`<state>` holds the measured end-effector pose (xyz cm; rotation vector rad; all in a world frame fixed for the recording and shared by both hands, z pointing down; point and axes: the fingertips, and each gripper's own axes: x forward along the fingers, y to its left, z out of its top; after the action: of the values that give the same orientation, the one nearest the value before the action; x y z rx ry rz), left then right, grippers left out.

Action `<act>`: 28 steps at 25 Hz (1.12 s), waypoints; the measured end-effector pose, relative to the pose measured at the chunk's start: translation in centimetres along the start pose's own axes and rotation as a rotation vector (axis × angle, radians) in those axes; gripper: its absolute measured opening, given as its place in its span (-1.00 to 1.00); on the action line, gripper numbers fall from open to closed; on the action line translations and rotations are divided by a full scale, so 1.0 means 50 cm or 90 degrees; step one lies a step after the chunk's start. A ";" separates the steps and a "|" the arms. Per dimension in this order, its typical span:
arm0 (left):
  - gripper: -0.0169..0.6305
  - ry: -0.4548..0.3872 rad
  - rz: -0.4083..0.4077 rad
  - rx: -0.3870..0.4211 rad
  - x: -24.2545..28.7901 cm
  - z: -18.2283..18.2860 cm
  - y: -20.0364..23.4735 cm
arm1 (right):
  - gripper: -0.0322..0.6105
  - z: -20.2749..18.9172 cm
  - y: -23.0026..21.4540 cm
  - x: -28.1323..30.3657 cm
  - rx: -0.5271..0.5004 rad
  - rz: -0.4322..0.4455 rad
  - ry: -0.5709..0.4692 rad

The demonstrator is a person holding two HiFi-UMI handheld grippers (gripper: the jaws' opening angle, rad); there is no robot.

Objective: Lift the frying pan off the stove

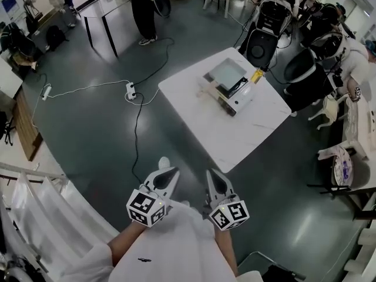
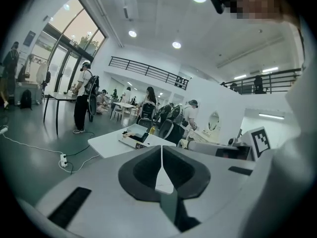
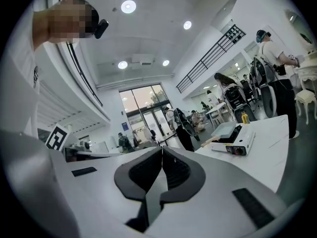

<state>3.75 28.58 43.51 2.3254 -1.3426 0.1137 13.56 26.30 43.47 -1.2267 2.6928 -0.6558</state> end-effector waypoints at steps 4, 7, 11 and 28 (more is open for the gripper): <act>-0.92 -0.001 -0.001 -0.005 0.059 0.033 0.059 | -0.90 0.010 -0.036 0.085 0.022 0.004 0.008; -0.92 0.001 -0.014 -0.005 0.113 0.064 0.116 | -0.90 0.017 -0.063 0.160 0.009 -0.004 0.015; -0.92 0.018 -0.040 0.002 0.190 0.117 0.197 | -0.90 0.042 -0.109 0.265 0.019 -0.037 0.007; -0.92 0.056 -0.140 0.028 0.439 0.273 0.436 | -0.90 0.093 -0.261 0.600 0.082 -0.128 -0.001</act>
<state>-5.14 -4.01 45.02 2.4570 -1.0451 0.1767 3.88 -5.06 47.16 -1.4746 2.5012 -0.8376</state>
